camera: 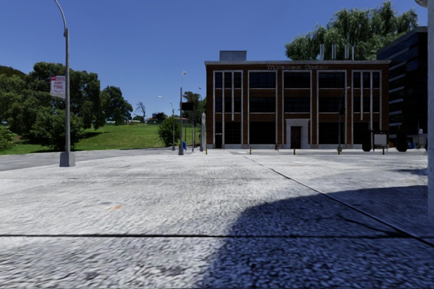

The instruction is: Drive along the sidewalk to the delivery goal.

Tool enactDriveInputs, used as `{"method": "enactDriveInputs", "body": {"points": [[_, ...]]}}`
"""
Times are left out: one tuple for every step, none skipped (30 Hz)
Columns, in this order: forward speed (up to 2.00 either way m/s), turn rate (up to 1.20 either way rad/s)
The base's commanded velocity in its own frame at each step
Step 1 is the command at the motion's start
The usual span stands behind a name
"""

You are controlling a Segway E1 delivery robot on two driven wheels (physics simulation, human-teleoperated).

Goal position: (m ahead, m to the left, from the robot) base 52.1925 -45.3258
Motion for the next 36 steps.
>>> {"method": "enactDriveInputs", "body": {"points": [[2.0, 0.0], [2.0, 0.0], [2.0, 0.0], [2.0, 0.0], [2.0, 0.0], [2.0, 0.0], [2.0, 0.0], [2.0, 0.0], [2.0, 0.0], [2.0, 0.0], [2.0, 0.0], [2.0, 0.0], [2.0, 0.0], [2.0, 0.0], [2.0, 0.0], [2.0, 0.0], [2.0, 0.0], [2.0, 0.0], [2.0, 0.0], [2.0, 0.0], [2.0, 0.0], [2.0, 0.0], [2.0, 0.0], [2.0, 0.0], [2.0, 0.0], [2.0, 0.0], [2.0, 0.0], [2.0, 0.0], [2.0, 0.0], [2.0, 0.0], [2.0, 0.0], [2.0, 0.0], [2.0, 0.0], [2.0, 0.0], [2.0, 0.0], [2.0, 0.0]]}}
